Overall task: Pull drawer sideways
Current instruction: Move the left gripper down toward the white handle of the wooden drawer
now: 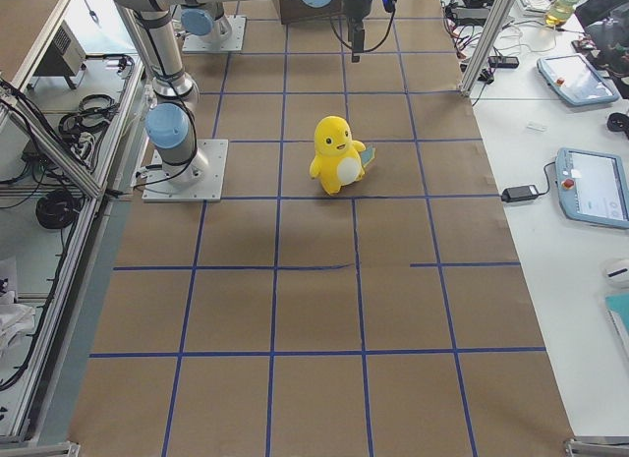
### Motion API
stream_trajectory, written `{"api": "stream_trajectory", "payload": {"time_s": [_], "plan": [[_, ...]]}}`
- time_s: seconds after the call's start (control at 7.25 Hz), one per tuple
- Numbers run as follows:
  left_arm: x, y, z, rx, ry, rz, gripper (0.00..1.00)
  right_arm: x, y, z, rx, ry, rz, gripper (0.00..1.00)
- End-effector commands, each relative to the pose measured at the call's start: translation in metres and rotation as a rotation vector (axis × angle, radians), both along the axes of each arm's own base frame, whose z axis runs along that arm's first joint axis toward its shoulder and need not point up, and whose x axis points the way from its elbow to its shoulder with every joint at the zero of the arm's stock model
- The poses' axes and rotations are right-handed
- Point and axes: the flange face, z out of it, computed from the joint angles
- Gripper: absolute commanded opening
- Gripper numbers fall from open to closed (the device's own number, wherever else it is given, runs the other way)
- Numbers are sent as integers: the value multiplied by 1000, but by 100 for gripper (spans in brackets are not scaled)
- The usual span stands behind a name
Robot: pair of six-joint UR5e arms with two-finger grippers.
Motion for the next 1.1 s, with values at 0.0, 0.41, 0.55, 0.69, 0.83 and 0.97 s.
{"api": "stream_trajectory", "payload": {"time_s": [0.0,0.41,0.55,0.69,0.83,0.97], "plan": [[1,0,0,-1,-1,2,100,0,0,0,0,0,0,100],[0,-7,-13,22,-1,11,100,0,0,0,0,0,0,100],[1,-7,-17,25,-2,11,100,0,0,0,0,0,2,100],[1,-4,-14,18,-7,11,100,0,0,0,0,0,0,100],[1,-8,-17,24,-5,20,100,0,0,0,0,0,0,100],[1,-10,-20,33,-5,37,100,0,0,0,0,0,0,100]]}}
